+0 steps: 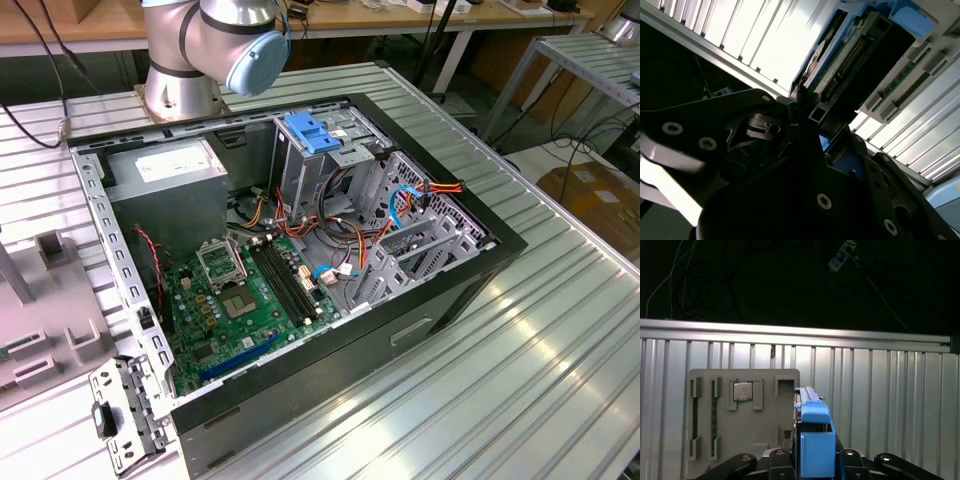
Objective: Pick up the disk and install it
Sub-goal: 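Pick up the disk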
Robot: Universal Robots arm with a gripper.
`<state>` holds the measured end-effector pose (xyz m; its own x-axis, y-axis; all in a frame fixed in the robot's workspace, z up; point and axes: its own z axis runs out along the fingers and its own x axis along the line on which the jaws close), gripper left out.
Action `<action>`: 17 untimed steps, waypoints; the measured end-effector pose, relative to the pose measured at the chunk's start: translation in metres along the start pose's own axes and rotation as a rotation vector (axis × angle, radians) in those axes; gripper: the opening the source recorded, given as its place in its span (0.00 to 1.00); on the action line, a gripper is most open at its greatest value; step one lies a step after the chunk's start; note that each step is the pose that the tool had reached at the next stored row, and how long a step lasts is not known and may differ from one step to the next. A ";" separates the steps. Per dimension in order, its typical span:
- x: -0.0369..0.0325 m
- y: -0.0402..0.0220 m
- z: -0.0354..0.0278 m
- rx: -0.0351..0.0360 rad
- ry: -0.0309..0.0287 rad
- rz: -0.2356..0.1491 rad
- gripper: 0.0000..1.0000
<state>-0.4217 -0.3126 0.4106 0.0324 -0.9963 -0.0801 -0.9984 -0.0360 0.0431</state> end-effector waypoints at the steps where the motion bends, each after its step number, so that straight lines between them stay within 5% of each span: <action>1: -0.0001 0.0000 -0.0008 0.0001 -0.0007 0.000 0.37; 17: -0.0019 0.0009 -0.0234 0.0008 -0.0251 -0.001 0.37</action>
<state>-0.4215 -0.3126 0.4341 0.0324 -0.9939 -0.1051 -0.9984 -0.0371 0.0422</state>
